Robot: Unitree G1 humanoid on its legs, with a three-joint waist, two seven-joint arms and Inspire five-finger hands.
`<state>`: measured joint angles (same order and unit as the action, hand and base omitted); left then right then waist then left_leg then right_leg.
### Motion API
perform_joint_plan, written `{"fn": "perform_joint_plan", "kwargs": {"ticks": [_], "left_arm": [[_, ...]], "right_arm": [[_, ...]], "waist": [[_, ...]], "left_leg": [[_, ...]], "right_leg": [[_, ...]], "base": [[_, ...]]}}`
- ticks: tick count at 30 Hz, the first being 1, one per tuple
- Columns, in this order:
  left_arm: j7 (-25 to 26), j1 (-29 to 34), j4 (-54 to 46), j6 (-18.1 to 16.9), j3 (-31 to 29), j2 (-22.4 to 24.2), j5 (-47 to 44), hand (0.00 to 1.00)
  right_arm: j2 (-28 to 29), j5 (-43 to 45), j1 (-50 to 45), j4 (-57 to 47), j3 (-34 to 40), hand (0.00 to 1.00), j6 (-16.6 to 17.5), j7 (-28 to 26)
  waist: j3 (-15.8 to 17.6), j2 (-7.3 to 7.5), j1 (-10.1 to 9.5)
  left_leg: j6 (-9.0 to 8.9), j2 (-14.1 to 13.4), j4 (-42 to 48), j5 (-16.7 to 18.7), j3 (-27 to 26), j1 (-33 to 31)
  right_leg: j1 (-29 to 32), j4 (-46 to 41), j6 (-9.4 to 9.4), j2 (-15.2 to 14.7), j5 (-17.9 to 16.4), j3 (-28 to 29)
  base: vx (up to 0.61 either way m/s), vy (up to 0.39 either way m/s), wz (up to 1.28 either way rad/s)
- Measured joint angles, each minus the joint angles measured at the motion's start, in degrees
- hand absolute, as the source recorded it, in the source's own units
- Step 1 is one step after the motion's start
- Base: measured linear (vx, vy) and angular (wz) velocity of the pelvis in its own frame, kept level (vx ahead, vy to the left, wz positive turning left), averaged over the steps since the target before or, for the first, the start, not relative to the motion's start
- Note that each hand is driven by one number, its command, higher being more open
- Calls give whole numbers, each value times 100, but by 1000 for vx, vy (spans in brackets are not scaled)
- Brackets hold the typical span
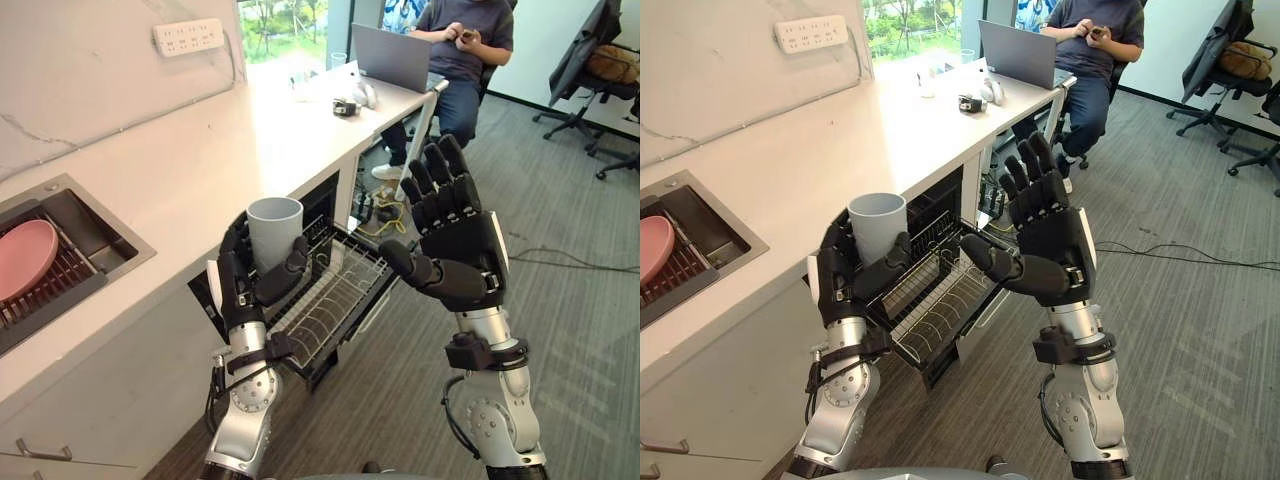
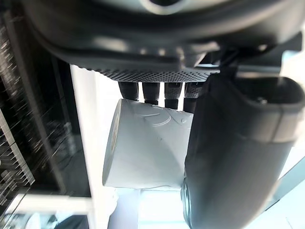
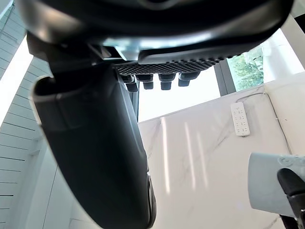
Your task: Walk over to the sink, pick up the cup, carry it to the dishwasher, place the cup inside the dishwasher, then close the dishwasher door
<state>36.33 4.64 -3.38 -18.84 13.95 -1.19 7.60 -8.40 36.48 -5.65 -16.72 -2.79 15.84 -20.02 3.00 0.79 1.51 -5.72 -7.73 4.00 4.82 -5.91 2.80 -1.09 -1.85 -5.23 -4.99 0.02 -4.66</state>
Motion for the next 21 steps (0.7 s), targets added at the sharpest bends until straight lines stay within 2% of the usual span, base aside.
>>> {"fn": "perform_joint_plan", "kwargs": {"ticks": [8, 17, 21], "left_arm": [[477, 4, -95, -201, 182, -2, 1035, 0], [107, 16, -140, -547, 799, -107, 1279, 0], [-30, 51, -140, -561, 1013, -131, 1273, 0]], "right_arm": [[68, -18, -26, 94, -198, 100, -288, 324], [61, -13, -62, 299, -521, 100, -458, 363], [57, -15, -58, 324, -698, 100, -529, 368]], "waist": [[-39, -8, -54], [-226, -38, -64], [-281, -51, -69]], "left_leg": [[84, 130, -230, -121, 17, 111], [134, 245, -607, -367, 71, 176], [133, 271, -767, -468, 93, 230]], "right_leg": [[-83, 106, -72, -126, 45, -26], [-83, 175, -120, -210, 81, -107], [-83, 183, -121, -212, 83, -153]], "base": [[-8, 16, 3], [-29, 7, 5], [-20, 1, 5]]}}
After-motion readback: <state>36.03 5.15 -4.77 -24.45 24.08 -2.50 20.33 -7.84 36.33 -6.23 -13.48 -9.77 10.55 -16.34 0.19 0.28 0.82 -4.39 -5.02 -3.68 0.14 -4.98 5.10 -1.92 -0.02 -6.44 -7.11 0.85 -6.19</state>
